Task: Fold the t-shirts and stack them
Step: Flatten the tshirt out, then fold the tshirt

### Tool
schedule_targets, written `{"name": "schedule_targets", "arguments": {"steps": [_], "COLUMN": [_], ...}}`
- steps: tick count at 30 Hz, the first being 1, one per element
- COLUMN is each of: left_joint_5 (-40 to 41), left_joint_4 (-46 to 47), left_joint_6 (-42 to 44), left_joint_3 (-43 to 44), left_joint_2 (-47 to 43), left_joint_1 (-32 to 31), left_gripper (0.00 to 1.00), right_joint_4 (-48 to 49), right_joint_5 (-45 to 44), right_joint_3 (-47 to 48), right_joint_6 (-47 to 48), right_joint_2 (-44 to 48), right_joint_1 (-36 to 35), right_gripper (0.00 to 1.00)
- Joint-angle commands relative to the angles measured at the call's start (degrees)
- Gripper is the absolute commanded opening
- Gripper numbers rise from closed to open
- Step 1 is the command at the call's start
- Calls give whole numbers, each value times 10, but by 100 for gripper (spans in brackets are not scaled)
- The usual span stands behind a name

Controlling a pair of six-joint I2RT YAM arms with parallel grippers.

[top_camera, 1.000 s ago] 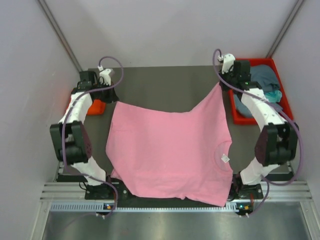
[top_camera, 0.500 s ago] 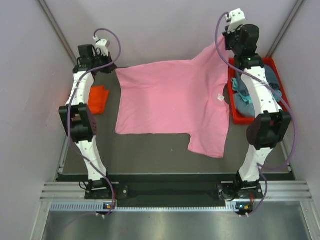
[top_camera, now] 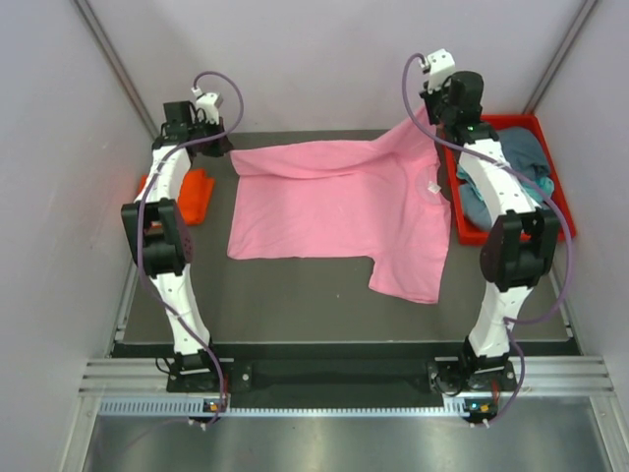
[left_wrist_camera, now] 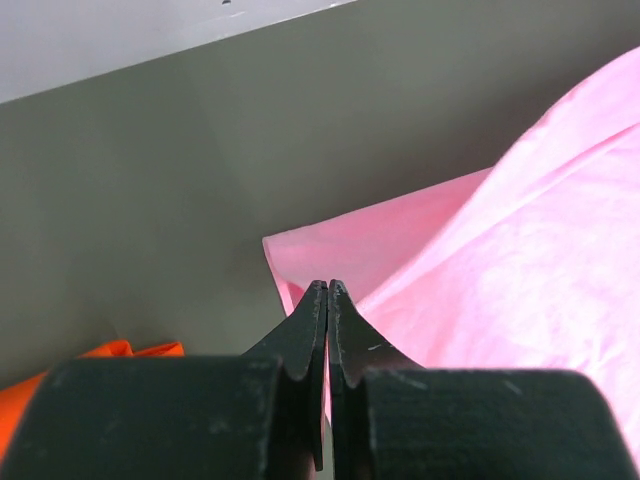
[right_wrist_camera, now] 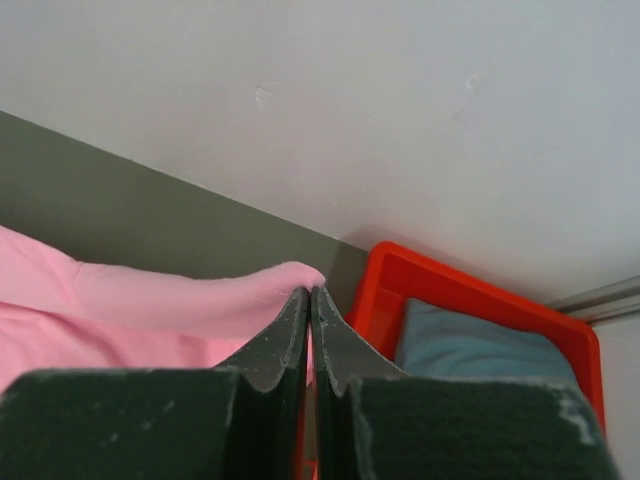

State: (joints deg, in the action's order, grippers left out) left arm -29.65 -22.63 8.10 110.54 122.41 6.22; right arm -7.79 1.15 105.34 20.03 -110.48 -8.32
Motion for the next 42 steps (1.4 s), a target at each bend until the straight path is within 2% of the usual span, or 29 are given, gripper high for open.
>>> {"name": "schedule_targets", "arguments": {"steps": [1, 11, 15, 30, 42], "left_joint_5": [0, 11, 25, 76, 103], "left_joint_4": [50, 87, 130, 209, 204], "left_joint_6": [-1, -3, -4, 17, 27], "left_joint_3": [4, 135, 145, 209, 196], "left_joint_2": [0, 104, 114, 124, 129], "left_joint_1": [2, -2, -7, -45, -44], "left_gripper": [0, 0, 0, 0, 0], "right_joint_4": [37, 88, 109, 121, 124], "right_joint_5": [-7, -45, -71, -55, -55], "right_joint_3": [3, 60, 82, 208, 210], "right_joint_6": [14, 19, 1, -3, -5], "right_joint_2": [-14, -93, -114, -154, -171], "right_joint_1": [-5, -1, 5, 26, 26], "right_gripper": [0, 0, 0, 0, 0]}}
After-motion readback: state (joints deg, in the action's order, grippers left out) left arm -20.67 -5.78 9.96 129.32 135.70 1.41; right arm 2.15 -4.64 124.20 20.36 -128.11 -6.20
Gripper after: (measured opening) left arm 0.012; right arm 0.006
